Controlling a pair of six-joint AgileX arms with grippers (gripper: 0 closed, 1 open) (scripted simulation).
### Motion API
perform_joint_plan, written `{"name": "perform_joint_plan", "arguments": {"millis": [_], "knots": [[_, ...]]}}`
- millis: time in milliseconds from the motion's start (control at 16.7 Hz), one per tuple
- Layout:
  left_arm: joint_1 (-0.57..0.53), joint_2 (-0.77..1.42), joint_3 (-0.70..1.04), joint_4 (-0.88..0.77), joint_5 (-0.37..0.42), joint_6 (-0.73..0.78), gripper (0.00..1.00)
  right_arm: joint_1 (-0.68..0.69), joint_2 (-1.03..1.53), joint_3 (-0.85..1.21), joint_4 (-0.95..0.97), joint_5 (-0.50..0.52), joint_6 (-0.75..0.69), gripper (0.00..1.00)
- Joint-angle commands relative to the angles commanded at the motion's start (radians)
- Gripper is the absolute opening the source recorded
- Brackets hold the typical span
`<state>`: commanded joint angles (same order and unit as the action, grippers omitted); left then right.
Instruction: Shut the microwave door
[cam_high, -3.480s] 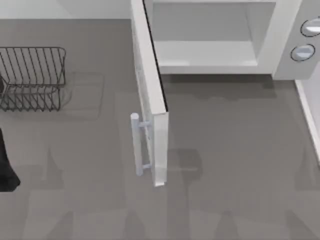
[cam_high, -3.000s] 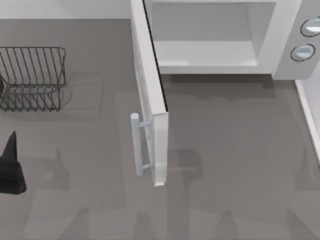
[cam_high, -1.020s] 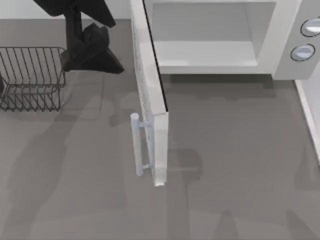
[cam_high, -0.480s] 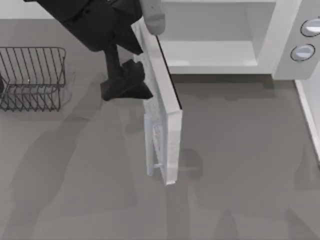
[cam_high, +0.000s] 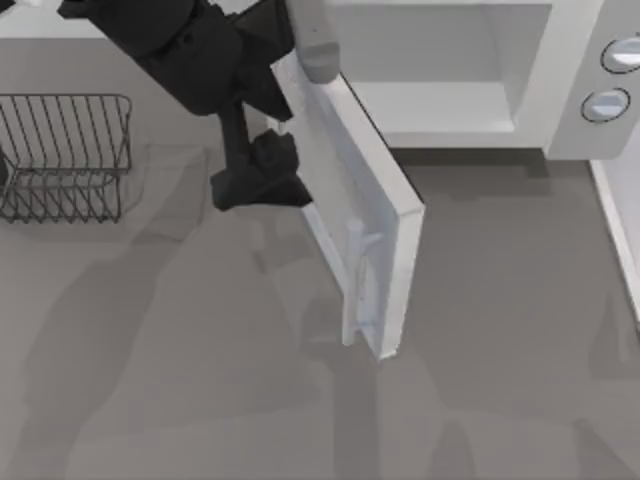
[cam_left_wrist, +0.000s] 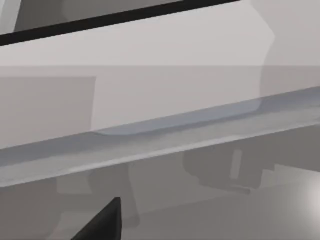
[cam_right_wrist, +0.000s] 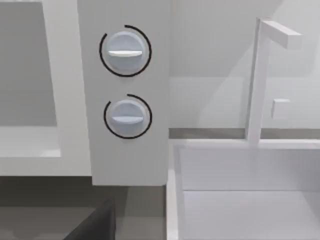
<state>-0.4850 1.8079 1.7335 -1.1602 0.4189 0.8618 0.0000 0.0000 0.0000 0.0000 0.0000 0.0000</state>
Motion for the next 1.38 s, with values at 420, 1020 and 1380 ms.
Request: {"name": "perform_joint_plan", "arguments": {"millis": [420, 1020, 1380], "knots": [[0.000, 0.000, 0.000, 0.000, 0.000, 0.000, 0.32, 0.000, 0.000, 0.000, 0.000, 0.000, 0.000, 1.00], [0.000, 0.000, 0.000, 0.000, 0.000, 0.000, 0.00, 0.000, 0.000, 0.000, 0.000, 0.000, 0.000, 1.00], [-0.019, 0.014, 0.017, 0.004, -0.005, -0.019, 0.00, 0.000, 0.000, 0.000, 0.000, 0.000, 0.000, 1.00]]}}
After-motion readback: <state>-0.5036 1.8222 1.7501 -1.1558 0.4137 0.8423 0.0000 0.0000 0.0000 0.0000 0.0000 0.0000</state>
